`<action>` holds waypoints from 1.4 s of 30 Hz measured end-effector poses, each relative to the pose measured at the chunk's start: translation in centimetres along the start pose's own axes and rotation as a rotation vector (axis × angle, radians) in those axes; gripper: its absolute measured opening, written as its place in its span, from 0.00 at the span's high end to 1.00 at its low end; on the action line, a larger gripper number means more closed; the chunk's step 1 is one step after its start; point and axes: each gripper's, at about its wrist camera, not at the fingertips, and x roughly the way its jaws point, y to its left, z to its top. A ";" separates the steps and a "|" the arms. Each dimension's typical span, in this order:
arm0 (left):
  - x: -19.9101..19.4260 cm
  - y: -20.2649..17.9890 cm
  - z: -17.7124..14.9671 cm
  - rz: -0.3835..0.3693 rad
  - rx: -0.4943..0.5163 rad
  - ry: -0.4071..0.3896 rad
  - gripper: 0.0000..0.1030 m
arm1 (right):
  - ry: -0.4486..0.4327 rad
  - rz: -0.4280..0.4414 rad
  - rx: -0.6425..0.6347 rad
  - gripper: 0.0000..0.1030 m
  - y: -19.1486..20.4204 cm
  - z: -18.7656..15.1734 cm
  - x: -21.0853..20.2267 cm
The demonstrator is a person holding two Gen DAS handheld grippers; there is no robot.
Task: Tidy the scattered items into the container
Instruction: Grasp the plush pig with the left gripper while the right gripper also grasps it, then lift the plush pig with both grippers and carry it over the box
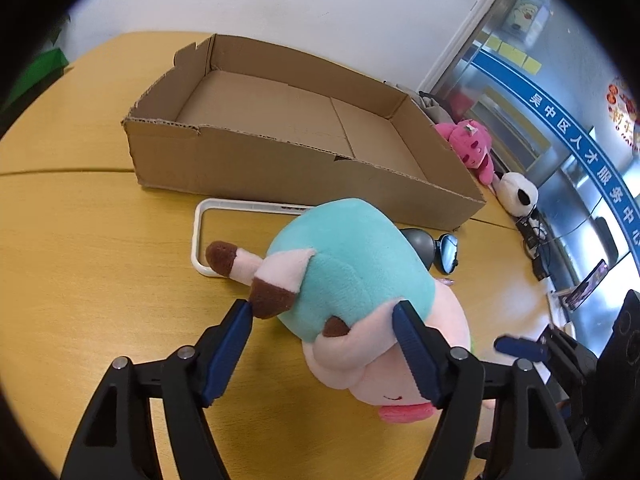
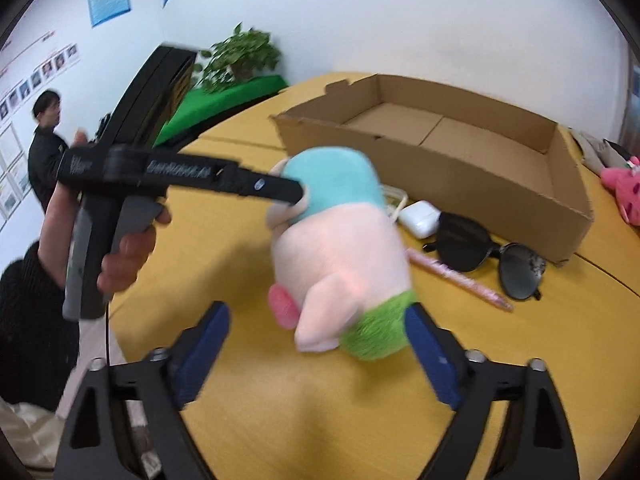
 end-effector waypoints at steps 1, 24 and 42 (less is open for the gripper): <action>0.2 -0.1 0.1 -0.012 -0.005 0.005 0.22 | 0.007 -0.006 -0.010 0.06 0.0 0.3 0.5; 1.3 -1.8 1.2 -0.123 -0.051 0.025 0.44 | 0.025 -0.121 -0.029 0.37 0.2 0.4 4.4; -5.0 -6.2 12.7 -0.216 0.142 -0.201 0.50 | -0.243 -0.244 -0.179 0.41 -2.4 10.8 -0.4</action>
